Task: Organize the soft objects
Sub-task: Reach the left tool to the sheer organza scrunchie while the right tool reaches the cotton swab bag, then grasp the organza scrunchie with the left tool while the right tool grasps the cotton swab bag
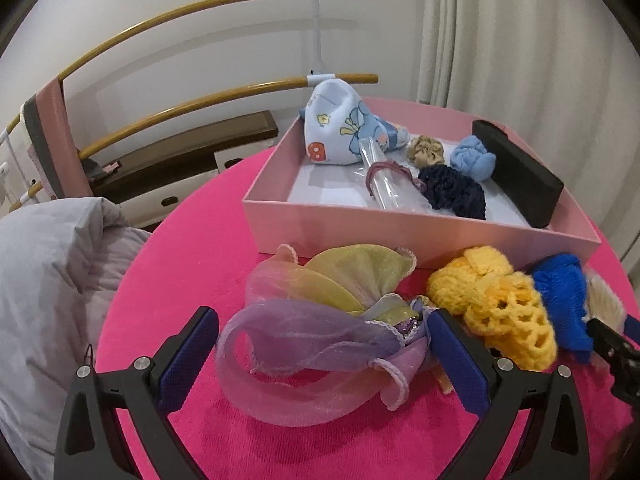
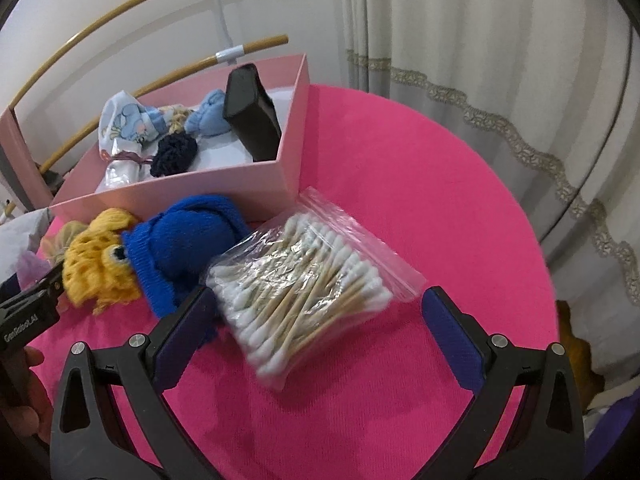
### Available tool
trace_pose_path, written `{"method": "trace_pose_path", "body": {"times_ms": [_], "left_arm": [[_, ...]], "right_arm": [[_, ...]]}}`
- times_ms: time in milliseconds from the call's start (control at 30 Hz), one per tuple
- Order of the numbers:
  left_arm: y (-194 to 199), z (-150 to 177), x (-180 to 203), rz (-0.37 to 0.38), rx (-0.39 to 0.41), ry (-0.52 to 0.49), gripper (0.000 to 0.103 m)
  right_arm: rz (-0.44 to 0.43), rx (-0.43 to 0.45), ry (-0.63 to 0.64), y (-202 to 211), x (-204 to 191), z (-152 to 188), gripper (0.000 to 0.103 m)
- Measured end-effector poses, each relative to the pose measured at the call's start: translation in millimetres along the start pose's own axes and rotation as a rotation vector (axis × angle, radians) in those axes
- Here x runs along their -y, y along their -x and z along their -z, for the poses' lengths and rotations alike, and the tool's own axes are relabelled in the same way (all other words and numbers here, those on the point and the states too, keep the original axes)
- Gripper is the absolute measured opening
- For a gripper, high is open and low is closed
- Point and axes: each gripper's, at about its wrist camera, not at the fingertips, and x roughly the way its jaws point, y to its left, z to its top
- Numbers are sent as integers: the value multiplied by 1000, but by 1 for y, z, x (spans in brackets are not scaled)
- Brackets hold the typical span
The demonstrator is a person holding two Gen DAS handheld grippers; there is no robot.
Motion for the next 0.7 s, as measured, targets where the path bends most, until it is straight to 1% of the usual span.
{"method": "trace_pose_path", "body": {"times_ms": [67, 100, 133, 167, 233, 267, 300, 367, 400, 433, 467, 500, 533, 600, 633, 667, 700], "left_arm": [[-6, -1, -1, 22, -2, -10, 101], [-6, -1, -1, 34, -3, -15, 92], [-7, 0, -1, 58, -8, -23, 81], [-6, 0, -3, 75, -14, -28, 77], [-6, 2, -3, 97, -15, -41, 67], [-4, 2, -3, 99, -14, -46, 65], [-3, 1, -4, 99, -13, -50, 65], [-3, 1, -2, 78, -7, -65, 75], [-6, -1, 0, 48, -4, -72, 94], [-8, -2, 0, 11, 6, -71, 103], [-12, -3, -2, 15, 7, -62, 103], [-15, -3, -1, 36, -6, -54, 96], [-18, -4, -4, 80, -23, -36, 81], [-22, -3, -8, 156, -47, -6, 69], [-22, -2, -9, 168, -46, -5, 60], [-20, -2, -9, 178, -46, -11, 55], [-18, -1, -8, 190, -46, -18, 46]], "right_arm": [[-4, -8, 17, -8, -3, -2, 103], [4, -11, 29, -11, -5, -2, 103], [10, -13, 41, -12, -7, -2, 100], [9, -11, 52, -12, -8, -3, 97], [27, -4, 56, -10, -7, -2, 85], [35, 1, 55, -8, -5, -1, 77], [30, 2, 51, -7, -2, -1, 75], [30, 1, 48, -6, 1, 0, 75], [30, 2, 47, -5, 1, 0, 75], [30, 4, 43, -5, 2, 0, 75], [33, 5, 39, -5, 2, -1, 76], [33, 6, 37, -6, 2, -1, 76], [32, 7, 40, -7, 1, -2, 76], [24, 9, 40, -7, 2, -3, 73], [23, 10, 40, -6, 3, -4, 71], [18, 11, 39, -5, 4, -3, 70], [14, 11, 36, -5, 6, -2, 69]]}}
